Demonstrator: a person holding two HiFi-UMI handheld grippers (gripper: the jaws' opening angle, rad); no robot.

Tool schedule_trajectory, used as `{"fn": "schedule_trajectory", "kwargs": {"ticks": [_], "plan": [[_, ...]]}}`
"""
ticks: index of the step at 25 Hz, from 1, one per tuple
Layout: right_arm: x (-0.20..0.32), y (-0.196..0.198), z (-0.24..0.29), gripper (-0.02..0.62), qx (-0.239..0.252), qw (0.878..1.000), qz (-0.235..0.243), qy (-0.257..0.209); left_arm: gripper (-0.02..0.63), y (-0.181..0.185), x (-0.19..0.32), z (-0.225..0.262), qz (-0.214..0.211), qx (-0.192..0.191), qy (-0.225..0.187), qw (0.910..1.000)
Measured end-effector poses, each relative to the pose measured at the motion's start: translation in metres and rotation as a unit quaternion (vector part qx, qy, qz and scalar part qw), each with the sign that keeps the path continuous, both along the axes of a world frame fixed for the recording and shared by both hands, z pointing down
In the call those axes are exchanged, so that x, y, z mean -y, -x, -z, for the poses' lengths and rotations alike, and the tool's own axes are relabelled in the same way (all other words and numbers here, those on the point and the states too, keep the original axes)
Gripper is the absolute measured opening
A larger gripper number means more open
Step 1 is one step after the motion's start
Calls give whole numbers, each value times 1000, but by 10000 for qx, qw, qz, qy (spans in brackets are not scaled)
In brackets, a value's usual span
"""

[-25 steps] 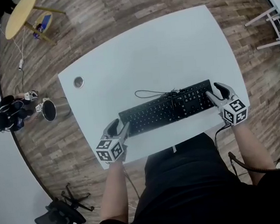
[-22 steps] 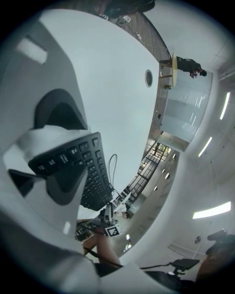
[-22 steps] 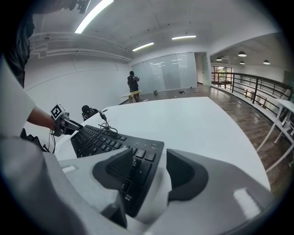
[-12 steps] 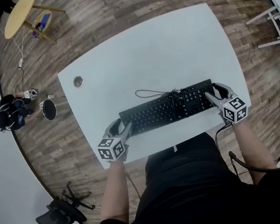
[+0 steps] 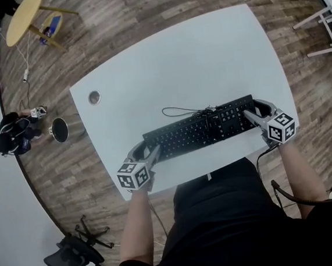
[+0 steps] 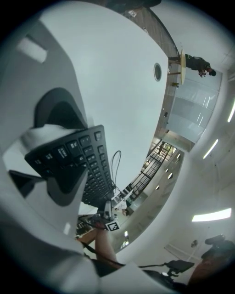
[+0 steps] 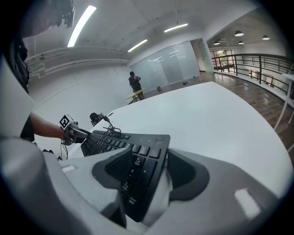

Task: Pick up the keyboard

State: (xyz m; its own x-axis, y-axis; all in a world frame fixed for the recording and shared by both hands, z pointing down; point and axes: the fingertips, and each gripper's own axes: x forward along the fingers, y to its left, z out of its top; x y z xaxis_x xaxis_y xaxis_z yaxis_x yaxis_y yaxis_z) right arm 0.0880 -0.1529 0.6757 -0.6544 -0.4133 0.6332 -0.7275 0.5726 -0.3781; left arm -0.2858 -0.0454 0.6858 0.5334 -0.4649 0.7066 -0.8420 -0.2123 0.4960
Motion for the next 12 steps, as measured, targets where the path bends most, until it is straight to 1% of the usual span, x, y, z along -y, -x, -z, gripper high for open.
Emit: {"fn": "schedule_trajectory", "kwargs": {"ticks": [4, 5, 6, 8, 9, 12], "plan": [[0, 2, -1, 239, 0, 10000, 13, 47, 252, 1, 2, 1, 271, -104, 79, 9995], [0, 3, -1, 239, 0, 10000, 1, 42, 238, 3, 3, 1, 332, -76, 106, 9994], [0, 3, -1, 238, -1, 10000, -14, 36, 209, 3, 3, 0, 366, -17, 138, 9992], [-1, 3, -1, 235, -6, 10000, -40, 38, 209, 5, 3, -2, 404, 83, 211, 9989], [-1, 3, -1, 235, -11, 10000, -43, 42, 216, 7, 3, -2, 440, 84, 241, 9987], [-2, 2, -1, 235, -16, 10000, -53, 36, 194, 9, 5, 2, 572, 8, 190, 9982]]}}
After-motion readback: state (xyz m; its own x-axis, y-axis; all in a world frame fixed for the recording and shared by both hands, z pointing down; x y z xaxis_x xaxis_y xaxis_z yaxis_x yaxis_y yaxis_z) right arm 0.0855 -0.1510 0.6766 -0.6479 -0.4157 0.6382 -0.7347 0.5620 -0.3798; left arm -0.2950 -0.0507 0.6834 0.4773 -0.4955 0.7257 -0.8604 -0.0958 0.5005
